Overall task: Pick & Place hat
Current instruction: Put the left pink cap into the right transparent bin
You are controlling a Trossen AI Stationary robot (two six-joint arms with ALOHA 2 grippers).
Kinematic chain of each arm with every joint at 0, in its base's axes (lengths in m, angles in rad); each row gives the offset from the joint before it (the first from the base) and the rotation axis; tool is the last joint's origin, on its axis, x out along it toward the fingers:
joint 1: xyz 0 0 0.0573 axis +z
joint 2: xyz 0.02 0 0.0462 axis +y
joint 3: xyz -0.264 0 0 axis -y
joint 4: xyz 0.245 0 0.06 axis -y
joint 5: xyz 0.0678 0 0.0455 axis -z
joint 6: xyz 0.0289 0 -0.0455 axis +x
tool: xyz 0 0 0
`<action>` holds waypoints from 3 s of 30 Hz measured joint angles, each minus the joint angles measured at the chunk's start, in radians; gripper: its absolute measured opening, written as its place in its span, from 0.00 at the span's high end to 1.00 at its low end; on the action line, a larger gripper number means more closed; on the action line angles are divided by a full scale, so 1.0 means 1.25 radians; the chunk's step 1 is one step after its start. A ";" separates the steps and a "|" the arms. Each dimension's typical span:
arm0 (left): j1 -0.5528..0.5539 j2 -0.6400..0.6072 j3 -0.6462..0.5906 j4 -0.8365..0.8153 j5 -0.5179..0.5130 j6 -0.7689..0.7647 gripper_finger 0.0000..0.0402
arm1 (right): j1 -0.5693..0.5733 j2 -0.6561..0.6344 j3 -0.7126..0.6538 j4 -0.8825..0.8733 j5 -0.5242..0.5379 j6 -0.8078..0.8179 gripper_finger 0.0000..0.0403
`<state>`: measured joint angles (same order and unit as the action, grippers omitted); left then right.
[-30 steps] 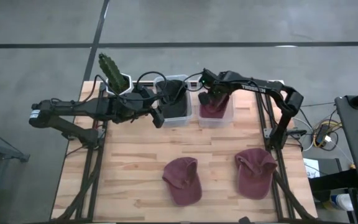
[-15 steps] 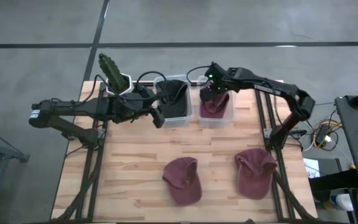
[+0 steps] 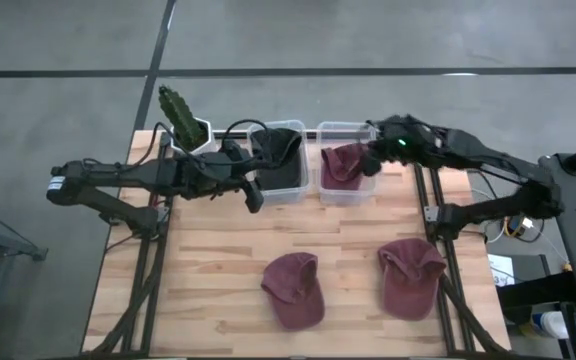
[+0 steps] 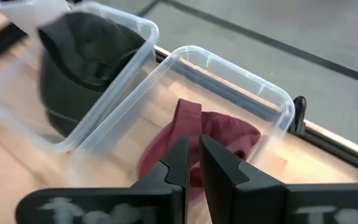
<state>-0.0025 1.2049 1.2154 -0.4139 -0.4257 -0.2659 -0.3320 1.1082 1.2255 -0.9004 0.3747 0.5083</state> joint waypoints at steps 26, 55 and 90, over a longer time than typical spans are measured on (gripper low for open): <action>-0.036 0.000 -0.098 0.040 0.020 -0.249 0.50 | 0.175 -0.468 -0.510 0.494 0.050 0.048 0.92; -0.345 0.181 0.058 -0.052 -0.087 -0.548 0.50 | 0.179 -0.515 -0.606 0.666 -0.082 0.024 0.92; -0.519 0.449 0.254 -0.366 -0.002 -1.293 0.50 | 0.179 -0.540 -0.605 0.663 -0.119 -0.012 0.92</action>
<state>-0.6515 1.7664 1.5332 -0.8708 -0.4286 -1.8821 -0.1085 0.4337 0.4690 -0.0715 0.2256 0.4934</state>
